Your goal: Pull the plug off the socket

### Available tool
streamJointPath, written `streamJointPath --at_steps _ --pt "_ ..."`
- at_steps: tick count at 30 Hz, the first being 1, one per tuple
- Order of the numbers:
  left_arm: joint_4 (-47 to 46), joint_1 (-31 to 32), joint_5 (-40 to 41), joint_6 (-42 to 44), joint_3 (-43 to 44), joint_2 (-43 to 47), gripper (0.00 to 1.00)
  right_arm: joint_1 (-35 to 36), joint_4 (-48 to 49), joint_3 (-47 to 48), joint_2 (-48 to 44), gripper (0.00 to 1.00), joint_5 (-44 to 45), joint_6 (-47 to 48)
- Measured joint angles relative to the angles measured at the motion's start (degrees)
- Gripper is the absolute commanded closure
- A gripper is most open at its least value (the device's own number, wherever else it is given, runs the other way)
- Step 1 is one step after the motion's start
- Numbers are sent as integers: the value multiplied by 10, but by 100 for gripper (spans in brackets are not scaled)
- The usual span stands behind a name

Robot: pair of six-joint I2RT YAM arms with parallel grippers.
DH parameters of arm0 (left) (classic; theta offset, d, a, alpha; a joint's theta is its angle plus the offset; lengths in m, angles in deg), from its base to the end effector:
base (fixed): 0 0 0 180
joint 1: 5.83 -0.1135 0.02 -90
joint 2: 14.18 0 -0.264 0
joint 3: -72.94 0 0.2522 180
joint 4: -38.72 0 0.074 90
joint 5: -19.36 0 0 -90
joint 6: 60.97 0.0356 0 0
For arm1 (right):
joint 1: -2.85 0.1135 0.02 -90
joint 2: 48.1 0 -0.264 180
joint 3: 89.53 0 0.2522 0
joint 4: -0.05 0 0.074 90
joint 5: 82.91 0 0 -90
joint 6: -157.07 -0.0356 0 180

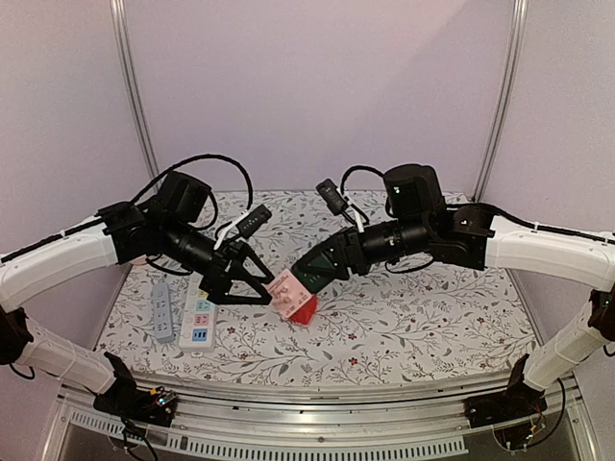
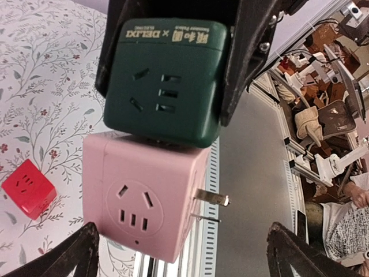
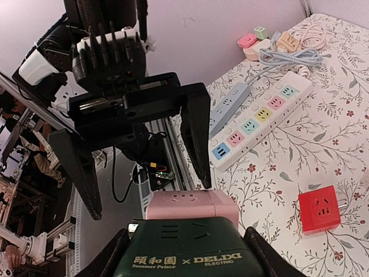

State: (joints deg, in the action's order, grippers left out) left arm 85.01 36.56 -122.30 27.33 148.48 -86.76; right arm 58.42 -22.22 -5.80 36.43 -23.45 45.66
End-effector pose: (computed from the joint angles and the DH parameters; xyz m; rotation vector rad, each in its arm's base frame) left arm 0.1752 -0.1977 0.3125 1.2690 2.0198 -1.4257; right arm 0.1792 0.2934 0.3318 -1.0062 1.9486 1.3491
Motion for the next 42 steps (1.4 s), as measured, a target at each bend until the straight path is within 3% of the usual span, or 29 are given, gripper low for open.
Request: streamJointPath --at_steps 10,24,33,42 --pt "24 3 76 7 0 14 0 0 50 0 0 62 -2 -19" --pt "17 18 37 6 0 14 8 0 121 0 2 62 -23 -61" --pt "-11 17 32 -11 0 14 4 2 153 0 4 62 -54 -81" --pt "-40 17 15 -31 -2 15 31 2 186 0 23 63 -64 -98"
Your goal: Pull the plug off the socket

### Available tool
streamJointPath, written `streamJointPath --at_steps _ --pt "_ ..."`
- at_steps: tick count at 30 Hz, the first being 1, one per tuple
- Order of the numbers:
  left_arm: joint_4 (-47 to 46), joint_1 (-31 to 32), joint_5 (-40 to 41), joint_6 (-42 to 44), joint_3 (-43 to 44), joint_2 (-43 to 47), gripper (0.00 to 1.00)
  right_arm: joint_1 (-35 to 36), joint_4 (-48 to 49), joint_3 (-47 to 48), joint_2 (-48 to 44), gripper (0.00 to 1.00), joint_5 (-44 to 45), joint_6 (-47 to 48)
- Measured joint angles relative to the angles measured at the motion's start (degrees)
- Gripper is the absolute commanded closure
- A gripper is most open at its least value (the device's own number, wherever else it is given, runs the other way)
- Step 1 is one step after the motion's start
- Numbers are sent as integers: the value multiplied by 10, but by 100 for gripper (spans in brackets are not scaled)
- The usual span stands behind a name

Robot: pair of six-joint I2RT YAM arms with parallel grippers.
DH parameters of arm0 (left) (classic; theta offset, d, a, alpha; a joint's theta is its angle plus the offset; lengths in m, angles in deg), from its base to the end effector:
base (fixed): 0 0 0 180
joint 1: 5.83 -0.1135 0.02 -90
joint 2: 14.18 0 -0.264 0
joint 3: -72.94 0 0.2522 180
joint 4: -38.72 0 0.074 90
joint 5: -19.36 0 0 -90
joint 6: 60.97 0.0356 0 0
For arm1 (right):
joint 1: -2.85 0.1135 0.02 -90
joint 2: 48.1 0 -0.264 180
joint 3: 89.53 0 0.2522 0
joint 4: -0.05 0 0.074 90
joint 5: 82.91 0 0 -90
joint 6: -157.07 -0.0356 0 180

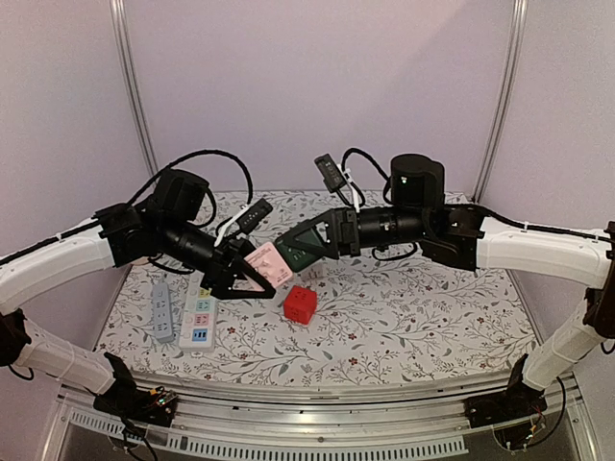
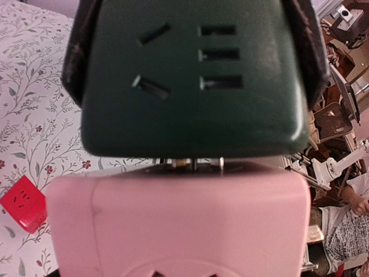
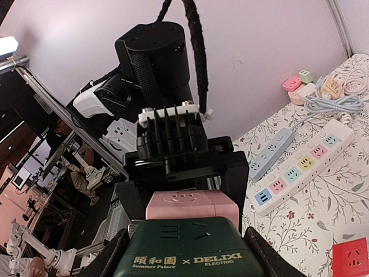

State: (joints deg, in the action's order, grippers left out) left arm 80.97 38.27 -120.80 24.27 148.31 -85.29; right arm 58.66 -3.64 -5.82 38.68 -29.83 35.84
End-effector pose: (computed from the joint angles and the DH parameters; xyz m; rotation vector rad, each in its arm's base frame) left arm 0.1694 -0.2022 0.3224 1.2524 1.9636 -1.4256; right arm 0.1839 0.3088 0.3515 -0.9490 1.7256 1.6122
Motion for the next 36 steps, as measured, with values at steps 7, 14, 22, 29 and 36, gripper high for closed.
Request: streamJointPath --at_steps 7,14,22,29,36 --pt "1 -2 -19 -10 -1 0 43 0 20 -4 4 63 2 -9" --pt "7 -5 -19 -17 -3 2 49 -12 42 -10 14 64 -12 -20" --pt "9 -5 -18 -22 -5 3 52 -15 62 -18 17 63 -19 -36" --pt "15 -5 -17 -19 -5 3 52 -16 66 -28 16 63 -25 -22" --pt "7 -4 -19 -11 -5 3 55 -12 53 -40 -5 63 -19 11"
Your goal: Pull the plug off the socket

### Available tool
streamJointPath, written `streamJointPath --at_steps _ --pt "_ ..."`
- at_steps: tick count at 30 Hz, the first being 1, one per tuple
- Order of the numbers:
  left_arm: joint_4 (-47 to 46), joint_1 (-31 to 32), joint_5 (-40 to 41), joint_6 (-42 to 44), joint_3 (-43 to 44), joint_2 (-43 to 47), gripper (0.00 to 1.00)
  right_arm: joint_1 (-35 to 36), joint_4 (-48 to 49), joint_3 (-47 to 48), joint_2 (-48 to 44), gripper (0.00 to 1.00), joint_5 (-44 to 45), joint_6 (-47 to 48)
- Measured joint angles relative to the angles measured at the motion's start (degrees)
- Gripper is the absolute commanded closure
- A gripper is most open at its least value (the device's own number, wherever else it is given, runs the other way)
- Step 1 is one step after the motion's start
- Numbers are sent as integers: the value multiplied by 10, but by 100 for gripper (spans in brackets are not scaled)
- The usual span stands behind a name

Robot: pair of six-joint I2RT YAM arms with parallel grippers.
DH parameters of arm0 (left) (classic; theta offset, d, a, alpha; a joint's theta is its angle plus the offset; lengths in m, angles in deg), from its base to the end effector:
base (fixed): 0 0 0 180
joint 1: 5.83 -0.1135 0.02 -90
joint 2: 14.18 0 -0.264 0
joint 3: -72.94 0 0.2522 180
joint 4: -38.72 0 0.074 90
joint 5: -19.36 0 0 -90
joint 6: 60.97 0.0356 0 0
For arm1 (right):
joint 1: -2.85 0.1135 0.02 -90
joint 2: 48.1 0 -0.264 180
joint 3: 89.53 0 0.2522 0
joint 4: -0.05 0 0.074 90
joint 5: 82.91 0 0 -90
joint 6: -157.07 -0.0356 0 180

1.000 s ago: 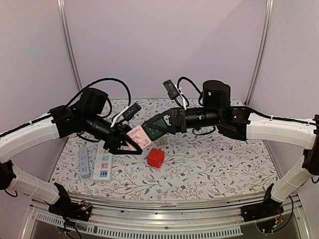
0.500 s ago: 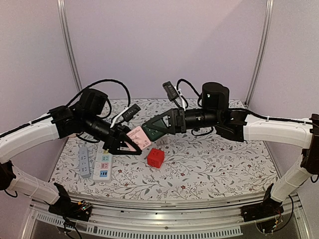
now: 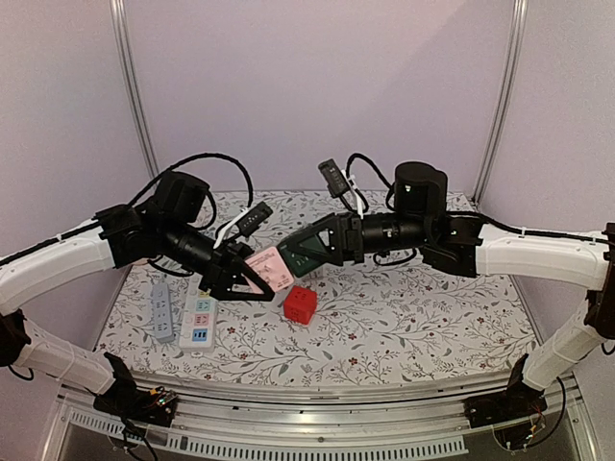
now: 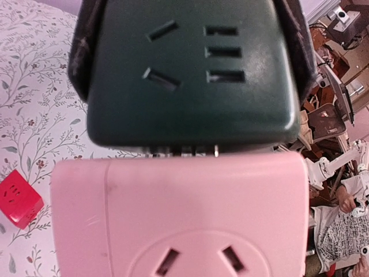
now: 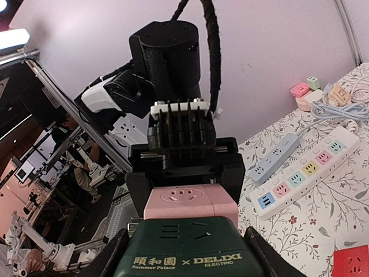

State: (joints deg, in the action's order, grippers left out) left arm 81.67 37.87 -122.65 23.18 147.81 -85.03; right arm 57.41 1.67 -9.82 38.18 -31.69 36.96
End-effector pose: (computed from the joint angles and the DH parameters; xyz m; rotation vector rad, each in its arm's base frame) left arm 0.1683 -0.1996 0.3203 1.2444 1.9880 -1.4690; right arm 0.1876 0.3020 0.3393 -0.9698 1.6719 1.6147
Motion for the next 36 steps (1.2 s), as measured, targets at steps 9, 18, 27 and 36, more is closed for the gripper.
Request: streamJointPath --at_steps 9,18,27,36 --pt "2 4 15 -9 0 -4 56 -3 1 0 5 64 20 -31" --pt "7 5 9 -16 -1 -8 57 -11 10 0 12 63 -3 -40" --pt "22 6 1 0 -1 -9 57 -6 -18 1 10 62 -28 11" --pt "21 6 5 5 -1 -16 58 -7 -47 8 7 62 -10 24"
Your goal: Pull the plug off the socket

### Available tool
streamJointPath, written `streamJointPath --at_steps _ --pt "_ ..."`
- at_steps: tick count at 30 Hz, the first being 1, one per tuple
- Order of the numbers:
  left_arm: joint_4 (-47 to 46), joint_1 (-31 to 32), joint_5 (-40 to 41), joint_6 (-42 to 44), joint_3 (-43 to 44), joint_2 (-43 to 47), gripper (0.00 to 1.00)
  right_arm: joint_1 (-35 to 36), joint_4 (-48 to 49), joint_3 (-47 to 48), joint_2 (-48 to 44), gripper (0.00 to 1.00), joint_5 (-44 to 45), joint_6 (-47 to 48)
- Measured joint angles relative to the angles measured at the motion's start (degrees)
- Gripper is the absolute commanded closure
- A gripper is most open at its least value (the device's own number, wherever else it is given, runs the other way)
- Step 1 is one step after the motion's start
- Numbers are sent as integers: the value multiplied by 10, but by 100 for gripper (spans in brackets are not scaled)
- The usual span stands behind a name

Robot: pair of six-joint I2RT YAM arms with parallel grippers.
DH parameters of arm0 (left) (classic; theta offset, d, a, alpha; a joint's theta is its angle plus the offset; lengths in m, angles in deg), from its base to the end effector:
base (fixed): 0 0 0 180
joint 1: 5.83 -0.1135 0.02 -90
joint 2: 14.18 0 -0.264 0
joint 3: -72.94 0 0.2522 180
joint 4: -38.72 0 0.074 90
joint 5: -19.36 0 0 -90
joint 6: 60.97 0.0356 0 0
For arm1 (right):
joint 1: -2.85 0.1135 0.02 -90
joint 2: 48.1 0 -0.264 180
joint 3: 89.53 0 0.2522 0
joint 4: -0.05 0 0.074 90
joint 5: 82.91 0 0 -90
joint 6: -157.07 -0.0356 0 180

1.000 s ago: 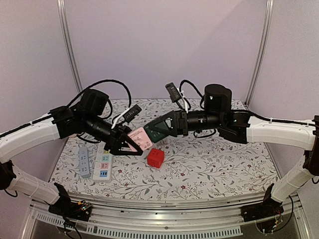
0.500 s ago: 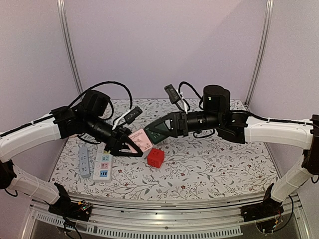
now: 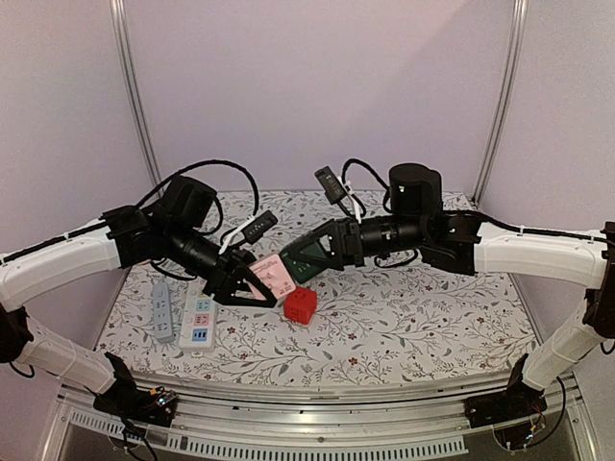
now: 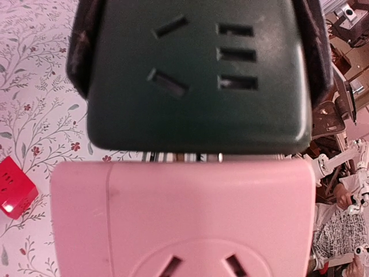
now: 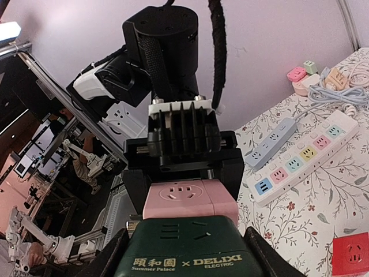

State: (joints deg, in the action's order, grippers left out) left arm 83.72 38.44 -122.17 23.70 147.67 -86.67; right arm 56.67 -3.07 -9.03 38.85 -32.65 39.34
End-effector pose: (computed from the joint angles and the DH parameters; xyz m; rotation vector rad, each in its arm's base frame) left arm 0.1690 -0.2037 0.3098 1.2545 2.0562 -1.4649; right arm 0.1921 0.3012 0.3319 -1.0026 1.7340 1.5821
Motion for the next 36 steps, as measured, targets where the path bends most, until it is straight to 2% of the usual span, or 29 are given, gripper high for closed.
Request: streamJointPath --at_steps 13,21,36 --pt "-17 0 -3 -19 0 -10 58 -14 4 -1 0 62 -9 -52" --pt "-17 2 -2 -15 0 -12 59 -15 32 -28 -9 62 -13 -44" --pt "-14 -1 -14 -11 0 -12 59 -14 22 -34 -19 62 -10 -13"
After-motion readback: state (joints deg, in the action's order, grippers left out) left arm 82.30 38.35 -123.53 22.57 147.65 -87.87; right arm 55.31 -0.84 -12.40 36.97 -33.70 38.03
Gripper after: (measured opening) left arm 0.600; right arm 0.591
